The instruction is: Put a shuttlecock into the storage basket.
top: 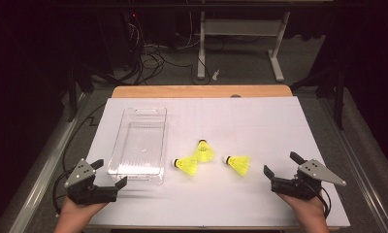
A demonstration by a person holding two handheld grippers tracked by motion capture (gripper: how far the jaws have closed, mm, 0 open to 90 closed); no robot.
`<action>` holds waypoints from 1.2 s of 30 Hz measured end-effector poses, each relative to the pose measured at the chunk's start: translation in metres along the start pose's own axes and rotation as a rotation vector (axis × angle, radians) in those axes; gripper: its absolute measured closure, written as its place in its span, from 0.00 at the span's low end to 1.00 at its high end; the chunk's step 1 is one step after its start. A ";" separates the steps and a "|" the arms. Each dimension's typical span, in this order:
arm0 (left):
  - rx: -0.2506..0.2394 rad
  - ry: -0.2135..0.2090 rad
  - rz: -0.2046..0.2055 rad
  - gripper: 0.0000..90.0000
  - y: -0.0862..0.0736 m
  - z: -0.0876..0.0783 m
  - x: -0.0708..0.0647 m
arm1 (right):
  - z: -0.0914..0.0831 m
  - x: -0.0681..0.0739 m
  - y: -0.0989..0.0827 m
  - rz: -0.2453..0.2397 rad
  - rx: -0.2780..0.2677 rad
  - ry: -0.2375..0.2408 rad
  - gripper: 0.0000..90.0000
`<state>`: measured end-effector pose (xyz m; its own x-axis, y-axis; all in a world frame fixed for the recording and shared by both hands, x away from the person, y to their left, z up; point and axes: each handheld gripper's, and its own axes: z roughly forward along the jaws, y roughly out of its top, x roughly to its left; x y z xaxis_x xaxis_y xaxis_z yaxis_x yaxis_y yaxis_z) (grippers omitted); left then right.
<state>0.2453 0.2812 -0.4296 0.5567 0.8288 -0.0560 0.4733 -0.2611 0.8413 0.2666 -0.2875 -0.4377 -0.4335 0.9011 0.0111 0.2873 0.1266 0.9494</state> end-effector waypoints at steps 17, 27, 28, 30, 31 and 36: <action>0.130 0.005 -0.004 0.00 -0.010 0.009 0.002 | 0.000 -0.003 -0.001 0.024 0.004 -0.002 0.00; 0.262 -0.023 -0.053 0.01 -0.020 0.023 0.009 | 0.003 0.001 -0.002 0.038 0.001 0.016 0.00; 0.285 -0.024 -0.051 0.01 -0.021 0.025 0.009 | 0.004 0.002 -0.002 0.034 0.002 0.019 0.00; 0.310 -0.026 -0.048 0.01 -0.022 0.027 0.009 | 0.005 0.002 -0.002 0.034 0.001 0.019 0.00; 0.310 -0.026 -0.048 0.01 -0.022 0.027 0.009 | 0.005 0.002 -0.002 0.034 0.001 0.019 0.00; 0.373 -0.019 -0.044 0.01 -0.024 0.032 0.009 | 0.004 0.002 -0.002 0.043 -0.017 0.006 0.00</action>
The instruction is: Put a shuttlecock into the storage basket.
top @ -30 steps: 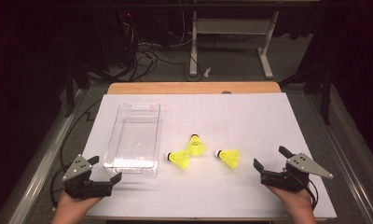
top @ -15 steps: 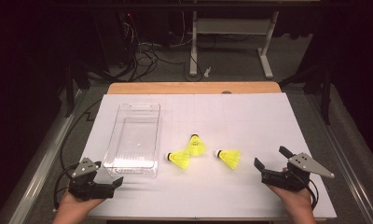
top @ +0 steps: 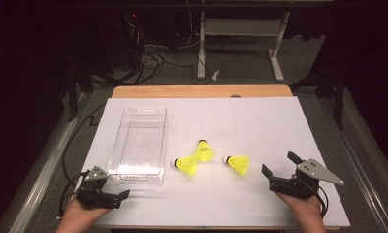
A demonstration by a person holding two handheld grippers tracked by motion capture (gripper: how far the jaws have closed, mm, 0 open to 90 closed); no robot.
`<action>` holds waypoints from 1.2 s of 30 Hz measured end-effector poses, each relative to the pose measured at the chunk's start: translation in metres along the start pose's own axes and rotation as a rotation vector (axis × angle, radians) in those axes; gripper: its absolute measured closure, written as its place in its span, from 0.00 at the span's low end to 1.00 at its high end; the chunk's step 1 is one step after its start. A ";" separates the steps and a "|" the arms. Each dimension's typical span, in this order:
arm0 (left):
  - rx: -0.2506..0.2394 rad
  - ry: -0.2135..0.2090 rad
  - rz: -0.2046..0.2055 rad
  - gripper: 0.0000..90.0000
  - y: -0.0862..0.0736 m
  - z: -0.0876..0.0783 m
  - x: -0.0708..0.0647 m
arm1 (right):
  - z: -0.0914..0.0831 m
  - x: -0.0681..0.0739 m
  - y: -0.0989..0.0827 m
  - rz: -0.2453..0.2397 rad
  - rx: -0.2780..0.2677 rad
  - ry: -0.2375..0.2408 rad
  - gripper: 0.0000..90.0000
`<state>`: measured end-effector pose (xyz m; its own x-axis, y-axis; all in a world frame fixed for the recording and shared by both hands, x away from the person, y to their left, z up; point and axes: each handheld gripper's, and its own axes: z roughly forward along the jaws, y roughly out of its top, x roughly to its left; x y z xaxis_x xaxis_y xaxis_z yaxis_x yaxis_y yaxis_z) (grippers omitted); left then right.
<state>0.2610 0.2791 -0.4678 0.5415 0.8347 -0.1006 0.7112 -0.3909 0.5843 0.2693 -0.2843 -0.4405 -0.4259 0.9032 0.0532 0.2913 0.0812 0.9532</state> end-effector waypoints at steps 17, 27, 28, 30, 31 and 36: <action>0.115 0.038 0.010 0.01 0.005 0.006 -0.006 | 0.007 0.004 0.000 -0.014 0.012 0.026 0.00; 0.180 -0.061 -0.040 0.01 0.004 -0.005 0.003 | 0.003 0.005 0.000 -0.016 0.005 0.031 0.00; 0.180 -0.061 -0.040 0.01 0.004 -0.005 0.003 | 0.003 0.005 0.000 -0.016 0.006 0.031 0.00; 0.198 -0.065 -0.042 0.01 0.002 -0.006 0.005 | 0.003 0.006 0.000 -0.015 0.005 0.033 0.00; 0.220 -0.059 -0.044 0.01 0.001 -0.007 0.006 | 0.002 0.006 0.000 -0.016 0.004 0.033 0.00; 0.259 -0.044 -0.050 0.01 0.004 -0.008 0.008 | 0.000 0.005 0.001 -0.013 -0.001 0.030 0.00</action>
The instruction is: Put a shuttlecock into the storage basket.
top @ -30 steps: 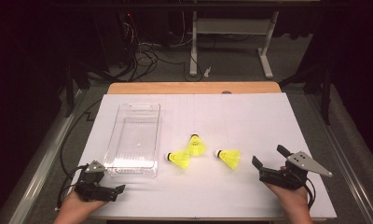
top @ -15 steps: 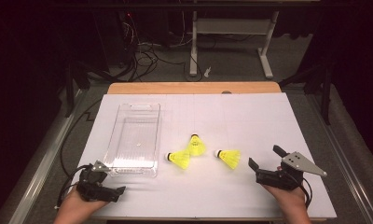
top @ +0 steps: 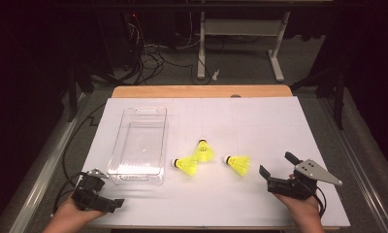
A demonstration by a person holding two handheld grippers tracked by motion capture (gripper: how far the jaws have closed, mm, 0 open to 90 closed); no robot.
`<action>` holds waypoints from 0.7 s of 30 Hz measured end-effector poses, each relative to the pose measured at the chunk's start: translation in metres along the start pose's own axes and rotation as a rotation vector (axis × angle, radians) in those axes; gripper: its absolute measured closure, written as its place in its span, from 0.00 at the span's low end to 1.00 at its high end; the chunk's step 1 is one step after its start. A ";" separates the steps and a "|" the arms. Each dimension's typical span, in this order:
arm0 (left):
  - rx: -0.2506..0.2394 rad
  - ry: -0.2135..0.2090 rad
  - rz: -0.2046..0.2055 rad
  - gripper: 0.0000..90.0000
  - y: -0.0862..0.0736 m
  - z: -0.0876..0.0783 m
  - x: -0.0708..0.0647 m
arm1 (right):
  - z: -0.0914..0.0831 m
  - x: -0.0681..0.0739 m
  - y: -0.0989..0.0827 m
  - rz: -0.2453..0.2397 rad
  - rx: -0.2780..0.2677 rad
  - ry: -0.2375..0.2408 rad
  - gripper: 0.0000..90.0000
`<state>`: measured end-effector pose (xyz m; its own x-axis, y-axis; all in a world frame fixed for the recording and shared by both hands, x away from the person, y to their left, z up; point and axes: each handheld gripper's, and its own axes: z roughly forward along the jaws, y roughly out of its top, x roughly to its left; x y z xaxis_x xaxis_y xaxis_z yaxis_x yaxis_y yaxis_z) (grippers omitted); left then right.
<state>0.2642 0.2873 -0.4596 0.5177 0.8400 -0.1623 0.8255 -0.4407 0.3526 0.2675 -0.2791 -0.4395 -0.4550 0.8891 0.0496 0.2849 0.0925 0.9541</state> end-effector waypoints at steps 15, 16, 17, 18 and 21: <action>0.125 0.022 0.031 0.01 0.019 -0.006 -0.009 | -0.002 -0.003 -0.001 0.016 0.002 -0.009 0.00; 0.137 0.019 0.037 0.01 0.019 -0.006 -0.010 | -0.002 -0.003 -0.001 0.016 0.002 -0.010 0.00; 0.149 0.020 0.043 0.01 0.021 -0.007 -0.011 | -0.003 -0.003 -0.001 0.017 0.004 -0.009 0.00; 0.149 0.020 0.043 0.01 0.021 -0.007 -0.011 | -0.003 -0.003 -0.001 0.017 0.004 -0.009 0.00; 0.180 -0.001 0.049 0.01 0.024 -0.009 -0.012 | -0.003 -0.003 -0.001 0.018 0.004 -0.006 0.00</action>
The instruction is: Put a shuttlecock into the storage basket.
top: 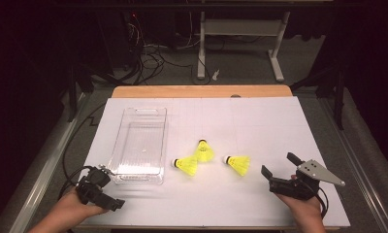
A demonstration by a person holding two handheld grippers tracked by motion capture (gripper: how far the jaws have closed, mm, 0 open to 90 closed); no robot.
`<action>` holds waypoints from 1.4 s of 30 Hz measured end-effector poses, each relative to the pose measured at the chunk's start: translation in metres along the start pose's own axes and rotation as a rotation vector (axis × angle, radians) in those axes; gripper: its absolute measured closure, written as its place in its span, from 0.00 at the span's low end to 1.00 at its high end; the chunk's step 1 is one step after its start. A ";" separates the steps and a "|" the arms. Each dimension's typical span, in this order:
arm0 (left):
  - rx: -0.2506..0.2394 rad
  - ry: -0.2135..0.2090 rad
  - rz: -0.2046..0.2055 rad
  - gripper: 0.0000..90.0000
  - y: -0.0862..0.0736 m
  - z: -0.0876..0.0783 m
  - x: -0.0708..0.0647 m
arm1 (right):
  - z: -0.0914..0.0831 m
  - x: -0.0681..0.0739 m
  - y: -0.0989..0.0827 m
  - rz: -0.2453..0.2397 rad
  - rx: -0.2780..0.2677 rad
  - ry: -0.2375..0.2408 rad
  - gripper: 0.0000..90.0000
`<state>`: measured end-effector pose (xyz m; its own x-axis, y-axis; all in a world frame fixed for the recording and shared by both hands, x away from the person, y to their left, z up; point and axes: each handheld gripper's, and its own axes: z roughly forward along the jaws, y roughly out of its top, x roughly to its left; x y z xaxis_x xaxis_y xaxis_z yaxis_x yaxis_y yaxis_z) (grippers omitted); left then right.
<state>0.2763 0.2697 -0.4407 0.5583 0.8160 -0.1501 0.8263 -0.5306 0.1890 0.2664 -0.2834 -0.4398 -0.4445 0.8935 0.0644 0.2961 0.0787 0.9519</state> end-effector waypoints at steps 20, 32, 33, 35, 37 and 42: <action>0.019 0.023 0.042 0.01 0.010 -0.043 -0.008 | -0.002 0.000 0.000 0.019 0.000 0.004 0.00; 0.014 0.006 0.106 0.01 0.033 -0.073 -0.028 | -0.002 -0.001 0.000 0.019 -0.003 0.002 0.00; 0.013 0.009 0.114 0.01 0.036 -0.075 -0.031 | -0.002 -0.001 0.000 0.019 -0.003 0.002 0.00; 0.004 -0.001 0.133 0.01 0.045 -0.081 -0.039 | -0.003 -0.001 0.000 0.019 -0.005 0.000 0.00; 0.001 -0.005 0.148 0.01 0.051 -0.084 -0.046 | -0.003 -0.002 0.001 0.021 -0.008 -0.001 0.00; -0.002 -0.001 0.194 0.01 0.067 -0.089 -0.063 | -0.004 -0.002 0.001 0.021 -0.012 0.000 0.00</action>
<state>0.2904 0.2031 -0.3325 0.7068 0.6985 -0.1116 0.7033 -0.6771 0.2166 0.2646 -0.2867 -0.4376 -0.4384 0.8948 0.0844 0.2949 0.0545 0.9540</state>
